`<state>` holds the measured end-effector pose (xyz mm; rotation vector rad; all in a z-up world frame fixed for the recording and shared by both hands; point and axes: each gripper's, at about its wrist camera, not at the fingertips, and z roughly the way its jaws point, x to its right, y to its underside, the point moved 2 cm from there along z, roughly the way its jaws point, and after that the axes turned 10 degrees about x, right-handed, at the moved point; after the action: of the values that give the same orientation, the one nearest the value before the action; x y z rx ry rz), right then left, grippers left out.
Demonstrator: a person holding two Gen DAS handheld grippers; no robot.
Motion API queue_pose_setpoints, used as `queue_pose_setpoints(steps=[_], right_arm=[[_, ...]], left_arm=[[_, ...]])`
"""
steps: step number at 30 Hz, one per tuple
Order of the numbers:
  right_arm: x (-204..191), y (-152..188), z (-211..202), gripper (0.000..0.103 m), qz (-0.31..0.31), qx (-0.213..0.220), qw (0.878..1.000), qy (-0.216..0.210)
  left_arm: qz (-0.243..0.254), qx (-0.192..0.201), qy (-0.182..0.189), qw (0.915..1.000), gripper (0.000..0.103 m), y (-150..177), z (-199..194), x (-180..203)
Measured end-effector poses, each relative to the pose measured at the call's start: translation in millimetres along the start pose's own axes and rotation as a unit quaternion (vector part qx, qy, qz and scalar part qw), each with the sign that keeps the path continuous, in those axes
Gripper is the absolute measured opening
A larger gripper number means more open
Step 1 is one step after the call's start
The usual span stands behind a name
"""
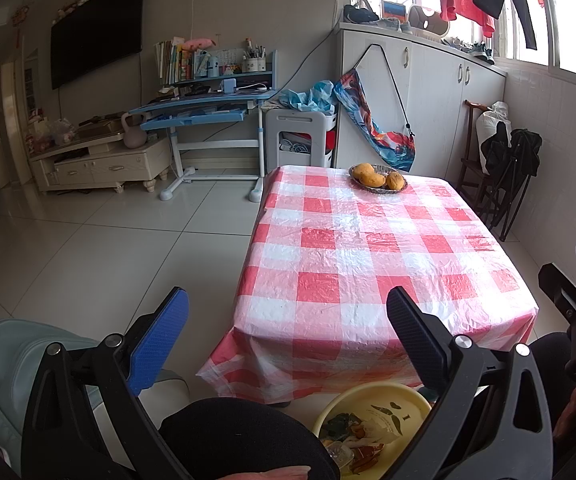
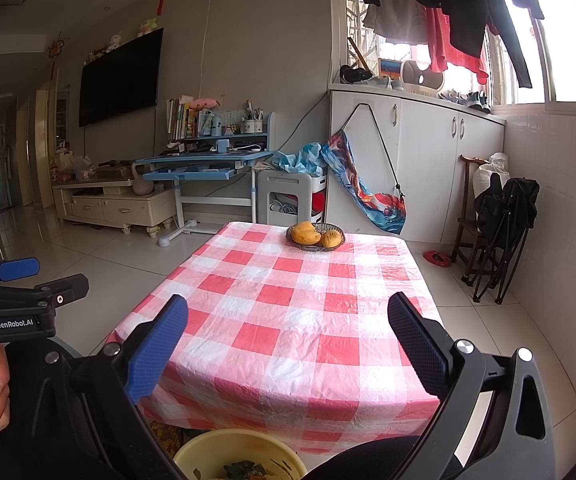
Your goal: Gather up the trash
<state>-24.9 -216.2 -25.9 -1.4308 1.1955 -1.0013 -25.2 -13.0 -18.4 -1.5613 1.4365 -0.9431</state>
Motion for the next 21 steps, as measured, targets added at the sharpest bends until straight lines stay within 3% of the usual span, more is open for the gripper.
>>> queue_pose_setpoints(steps=[21], right_arm=[[1.8,3.3,-1.5,0.096,-0.002,-0.004,1.000,0.000]], left_arm=[[0.000,-0.016,0.007,0.9998,0.096,5.3,4.9,-4.1]])
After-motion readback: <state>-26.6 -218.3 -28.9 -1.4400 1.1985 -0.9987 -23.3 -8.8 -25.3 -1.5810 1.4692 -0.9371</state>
